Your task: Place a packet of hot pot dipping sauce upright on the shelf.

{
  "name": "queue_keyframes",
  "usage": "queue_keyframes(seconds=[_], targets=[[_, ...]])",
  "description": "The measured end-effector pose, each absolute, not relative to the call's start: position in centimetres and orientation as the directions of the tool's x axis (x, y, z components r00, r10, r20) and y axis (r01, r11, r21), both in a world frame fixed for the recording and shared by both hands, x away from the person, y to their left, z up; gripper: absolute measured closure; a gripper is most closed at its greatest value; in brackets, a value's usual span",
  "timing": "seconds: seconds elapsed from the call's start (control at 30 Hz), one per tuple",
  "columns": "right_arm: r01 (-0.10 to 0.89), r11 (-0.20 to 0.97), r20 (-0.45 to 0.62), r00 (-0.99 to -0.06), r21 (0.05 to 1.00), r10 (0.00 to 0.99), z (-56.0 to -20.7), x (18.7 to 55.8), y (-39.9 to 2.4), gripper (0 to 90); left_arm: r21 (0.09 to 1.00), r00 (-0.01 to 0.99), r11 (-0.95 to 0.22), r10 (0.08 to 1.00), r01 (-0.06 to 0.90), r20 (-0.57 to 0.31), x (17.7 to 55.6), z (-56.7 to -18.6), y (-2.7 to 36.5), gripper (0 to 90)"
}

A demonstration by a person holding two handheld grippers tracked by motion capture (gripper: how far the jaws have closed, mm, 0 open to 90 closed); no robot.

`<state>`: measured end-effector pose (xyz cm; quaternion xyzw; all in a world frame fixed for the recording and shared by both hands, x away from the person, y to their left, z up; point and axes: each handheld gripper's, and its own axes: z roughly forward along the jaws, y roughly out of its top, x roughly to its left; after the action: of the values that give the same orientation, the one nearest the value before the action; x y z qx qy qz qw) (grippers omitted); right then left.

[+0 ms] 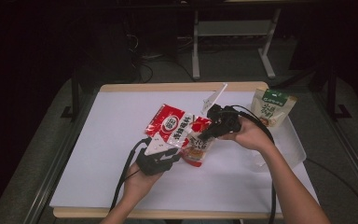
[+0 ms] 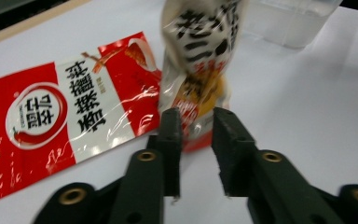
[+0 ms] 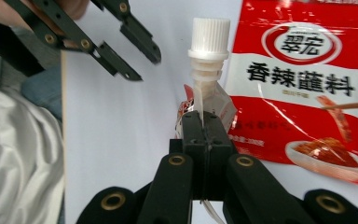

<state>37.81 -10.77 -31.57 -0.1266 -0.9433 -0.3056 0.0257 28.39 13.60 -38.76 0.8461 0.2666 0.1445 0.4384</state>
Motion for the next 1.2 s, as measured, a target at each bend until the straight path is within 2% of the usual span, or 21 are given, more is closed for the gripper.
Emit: queue_keyframes(seconds=[0.37, 0.57, 0.7, 1.2], targets=[[0.242, 0.782, 0.089, -0.968, 0.574, 0.234, -30.2, 37.7, -12.2, 90.0, 0.823, 0.790, -0.418, 0.611, 0.385, -0.060, 28.7, -39.0, 16.2, 58.3], [0.246, 0.785, 0.083, -0.967, 0.569, 0.242, -29.8, 37.6, -12.8, 90.0, 0.818, 0.778, -0.420, 0.626, 0.392, -0.052, 28.6, -39.1, 17.3, 50.0], [0.251, 0.780, 0.084, -0.965, 0.574, 0.248, -29.5, 37.5, -13.3, 90.0, 0.820, 0.771, -0.401, 0.632, 0.410, -0.076, 28.7, -39.4, 18.1, 46.4], [0.261, 0.770, 0.056, -0.958, 0.582, 0.283, -28.2, 37.2, -15.6, 90.0, 0.817, 0.746, -0.387, 0.662, 0.427, -0.076, 28.2, -40.2, 20.7, 39.3]])
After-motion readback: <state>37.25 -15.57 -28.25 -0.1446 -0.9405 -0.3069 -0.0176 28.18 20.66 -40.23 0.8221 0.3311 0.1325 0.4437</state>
